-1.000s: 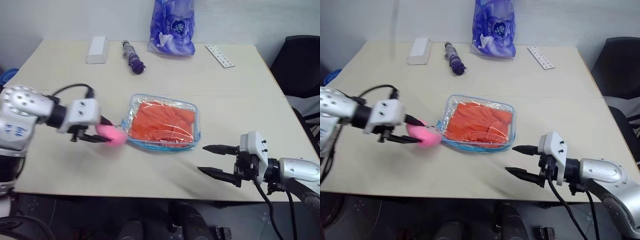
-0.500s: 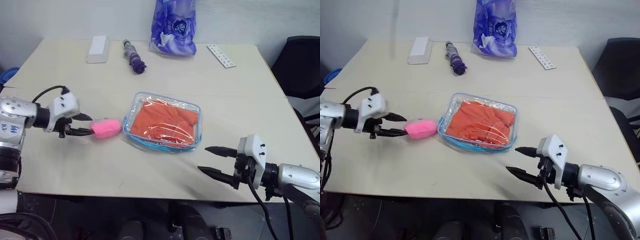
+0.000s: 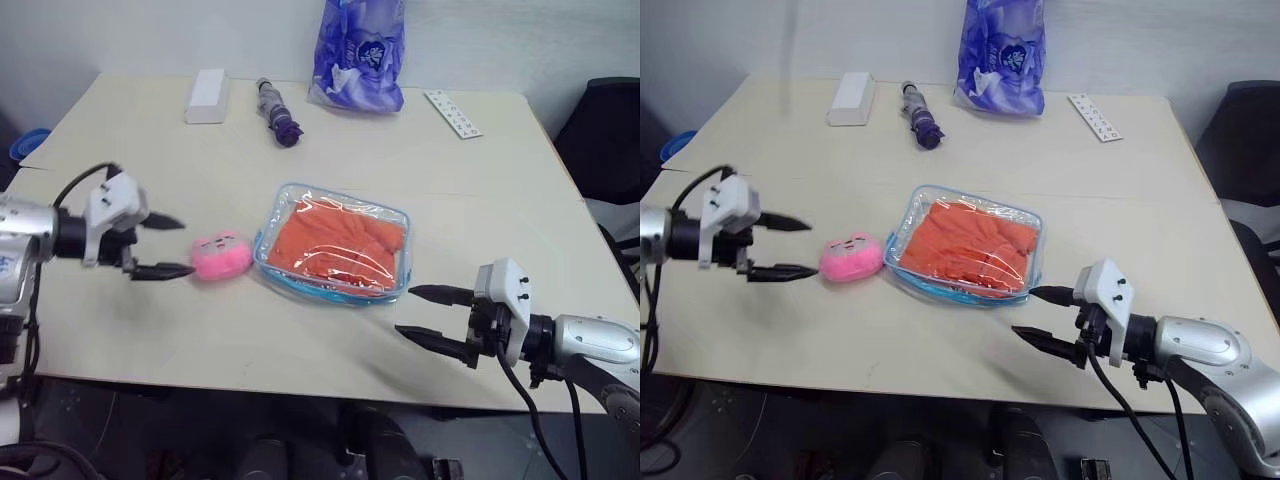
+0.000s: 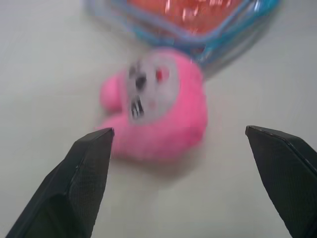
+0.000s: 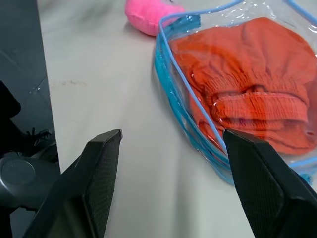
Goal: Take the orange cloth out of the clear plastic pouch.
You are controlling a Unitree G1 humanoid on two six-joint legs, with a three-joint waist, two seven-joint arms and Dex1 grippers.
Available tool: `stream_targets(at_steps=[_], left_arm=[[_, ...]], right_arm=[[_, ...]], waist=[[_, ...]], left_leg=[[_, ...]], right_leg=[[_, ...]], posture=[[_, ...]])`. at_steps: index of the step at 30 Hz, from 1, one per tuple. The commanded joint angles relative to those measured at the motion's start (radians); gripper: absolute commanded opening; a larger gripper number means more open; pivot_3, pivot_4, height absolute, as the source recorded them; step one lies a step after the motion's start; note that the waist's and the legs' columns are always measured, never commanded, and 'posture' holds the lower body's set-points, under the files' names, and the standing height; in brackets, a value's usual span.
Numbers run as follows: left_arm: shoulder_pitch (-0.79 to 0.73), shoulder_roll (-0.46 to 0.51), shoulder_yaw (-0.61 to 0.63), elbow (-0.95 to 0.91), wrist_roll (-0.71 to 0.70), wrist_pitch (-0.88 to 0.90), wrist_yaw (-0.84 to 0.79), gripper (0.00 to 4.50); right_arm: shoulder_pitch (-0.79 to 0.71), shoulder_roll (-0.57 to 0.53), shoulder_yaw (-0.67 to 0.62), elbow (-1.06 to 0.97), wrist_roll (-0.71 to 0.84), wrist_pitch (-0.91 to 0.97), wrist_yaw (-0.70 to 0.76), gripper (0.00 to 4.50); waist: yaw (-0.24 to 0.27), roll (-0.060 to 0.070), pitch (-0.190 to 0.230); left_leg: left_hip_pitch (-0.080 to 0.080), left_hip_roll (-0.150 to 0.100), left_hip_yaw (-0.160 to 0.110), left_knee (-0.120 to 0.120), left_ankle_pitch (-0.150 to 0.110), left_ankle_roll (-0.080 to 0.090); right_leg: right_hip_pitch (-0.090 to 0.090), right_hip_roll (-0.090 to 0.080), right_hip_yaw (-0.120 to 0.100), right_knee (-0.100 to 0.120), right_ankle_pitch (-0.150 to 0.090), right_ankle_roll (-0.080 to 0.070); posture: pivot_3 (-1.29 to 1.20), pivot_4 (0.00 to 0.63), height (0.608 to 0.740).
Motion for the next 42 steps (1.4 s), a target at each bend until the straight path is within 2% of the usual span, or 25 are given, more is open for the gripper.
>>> stream_targets(at_steps=[1,6,9,13,14,19,21,23,27,30,33,37,38,42], left_arm=[[-0.043,-0.045,-0.098,-0.047,0.083,-0.146,0.009,4.48],[-0.104,-0.163,-0.223,0.057,0.189,-0.314,0.033,4.48],[-0.127,-0.201,-0.261,0.148,0.234,-0.420,0.033,4.48],[-0.170,-0.251,-0.280,0.247,0.256,-0.505,0.043,3.72],[-0.180,-0.263,-0.282,0.265,0.258,-0.515,0.045,3.28],[-0.205,-0.311,-0.283,0.324,0.263,-0.543,0.051,1.78],[-0.201,-0.327,-0.278,0.315,0.245,-0.509,0.034,1.20],[-0.192,-0.352,-0.258,0.276,0.185,-0.399,0.004,1.20],[-0.199,-0.393,-0.191,0.183,0.029,-0.053,-0.011,1.20],[-0.196,-0.412,-0.153,0.130,-0.027,0.086,0.031,1.17],[-0.188,-0.423,-0.125,0.080,-0.071,0.190,0.067,1.17],[-0.146,-0.420,-0.138,0.021,-0.068,0.206,0.095,1.17],[-0.137,-0.424,-0.140,0.009,-0.071,0.213,0.102,1.17],[-0.122,-0.447,-0.147,-0.028,-0.073,0.232,0.134,1.17]], right_arm=[[0.006,-0.004,0.005,-0.026,-0.018,-0.019,0.005,3.39],[0.030,0.008,-0.009,-0.056,-0.016,-0.013,-0.017,3.39],[0.052,0.010,-0.025,-0.079,-0.009,-0.010,-0.033,3.39],[0.083,0.011,-0.043,-0.103,-0.004,-0.012,-0.050,3.39],[0.087,0.012,-0.045,-0.107,-0.005,-0.013,-0.056,3.39],[0.098,0.017,-0.048,-0.119,-0.005,-0.013,-0.076,3.39],[0.105,0.017,-0.049,-0.122,-0.009,-0.015,-0.080,3.39],[0.110,0.017,-0.048,-0.122,-0.015,-0.019,-0.082,3.39],[0.104,0.013,-0.023,-0.111,-0.049,-0.039,-0.082,3.39],[0.060,0.024,0.024,-0.082,-0.092,-0.058,-0.089,2.75],[0.001,0.026,0.099,-0.047,-0.178,-0.096,-0.086,1.71],[-0.117,0.030,0.262,0.052,-0.382,-0.206,-0.082,0.26],[-0.156,0.039,0.311,0.088,-0.448,-0.237,-0.093,0.01],[-0.266,0.102,0.445,0.211,-0.608,-0.318,-0.106,0.01]], waist=[[-0.003,0.000,0.000],[-0.007,0.000,0.000],[-0.010,0.000,0.000],[-0.007,0.000,0.000],[-0.006,0.000,0.000],[-0.004,0.000,0.000],[-0.004,0.000,0.000],[-0.004,0.000,0.000],[-0.005,-0.001,0.000],[-0.009,-0.001,0.000],[-0.010,-0.001,0.000],[-0.011,-0.001,0.000],[-0.012,-0.001,0.000],[-0.012,-0.001,0.000]], left_leg=[[-0.001,0.000,0.000,0.000,0.000,0.000],[0.001,-0.001,0.002,-0.001,0.000,-0.001],[0.001,-0.001,0.003,0.000,0.001,-0.002],[0.001,0.000,0.003,0.000,0.001,-0.002],[0.001,0.000,0.003,0.000,0.001,-0.002],[0.001,0.000,0.003,0.000,0.001,-0.001],[0.001,0.000,0.003,0.000,0.001,-0.001],[0.001,0.000,0.003,0.000,0.001,-0.001],[0.000,0.000,0.002,0.001,0.001,-0.001],[0.001,0.000,0.001,0.001,0.001,-0.001],[0.001,0.000,0.000,0.001,0.001,-0.001],[0.002,0.000,0.000,0.001,0.001,-0.001],[0.002,0.000,0.000,0.001,0.001,-0.001],[0.001,0.000,0.001,0.002,0.001,-0.002]], right_leg=[[0.001,0.000,0.000,0.000,0.000,0.000],[0.002,0.003,0.002,-0.001,0.000,0.000],[0.002,0.003,0.002,0.001,0.000,0.000],[0.002,0.003,0.002,0.000,0.000,0.000],[0.002,0.003,0.002,0.001,0.000,0.000],[0.002,0.002,0.001,0.000,0.000,0.000],[0.002,0.002,0.001,0.000,0.000,0.000],[0.002,0.002,0.001,0.000,0.000,0.000],[0.003,0.002,0.000,0.000,0.000,0.000],[0.003,0.002,0.001,0.001,0.000,0.000],[0.003,0.002,0.002,0.001,0.000,0.000],[0.003,0.002,0.003,0.001,0.000,0.000],[0.003,0.002,0.003,0.001,0.000,0.000],[0.003,0.002,0.002,0.001,0.000,0.000]], posture=[[0.00,0.150,0.740],[0.00,0.150,0.740],[0.00,0.150,0.740],[0.00,0.150,0.740],[0.00,0.150,0.740],[0.00,0.150,0.740],[0.00,0.150,0.740],[0.00,0.150,0.740],[0.00,0.150,0.740],[0.00,0.150,0.740],[0.00,0.150,0.740],[0.00,0.150,0.740],[0.00,0.150,0.740],[0.00,0.150,0.740]])
